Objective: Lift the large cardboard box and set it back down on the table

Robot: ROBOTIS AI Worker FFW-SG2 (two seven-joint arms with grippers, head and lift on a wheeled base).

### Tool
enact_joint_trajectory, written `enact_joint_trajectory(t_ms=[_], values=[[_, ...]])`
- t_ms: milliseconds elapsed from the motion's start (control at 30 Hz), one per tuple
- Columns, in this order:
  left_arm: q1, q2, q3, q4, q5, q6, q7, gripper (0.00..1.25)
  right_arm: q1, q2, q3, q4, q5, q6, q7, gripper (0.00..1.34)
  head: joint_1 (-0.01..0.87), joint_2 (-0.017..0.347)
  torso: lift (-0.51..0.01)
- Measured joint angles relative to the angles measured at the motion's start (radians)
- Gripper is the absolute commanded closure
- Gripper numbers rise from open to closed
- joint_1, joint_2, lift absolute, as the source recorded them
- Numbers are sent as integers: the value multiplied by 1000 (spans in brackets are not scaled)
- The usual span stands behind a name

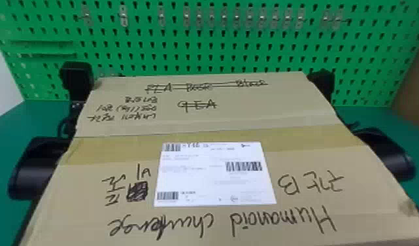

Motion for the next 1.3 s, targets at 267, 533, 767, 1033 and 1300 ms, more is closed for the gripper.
enact_joint_trajectory(t_ms=[267, 533, 767, 1033, 1300], values=[[0, 0, 0, 0, 0, 0, 2, 246, 0, 2, 1, 0, 2, -3, 0, 85, 566, 54, -183], [-5, 0, -3, 0, -2, 0, 2, 246, -6, 2, 4, 0, 3, -3, 0, 85, 566, 54, -183], [-14, 2, -5, 0, -6, 0, 1, 246, -16, 2, 5, 0, 7, -2, 0, 85, 566, 54, -183], [-24, 2, -5, -1, -8, 0, 1, 246, -28, 2, 9, 0, 11, -1, 0, 85, 566, 54, -183], [-38, 3, -8, -2, -11, 0, 1, 246, -43, 2, 10, 0, 15, -1, 0, 85, 566, 54, -183]])
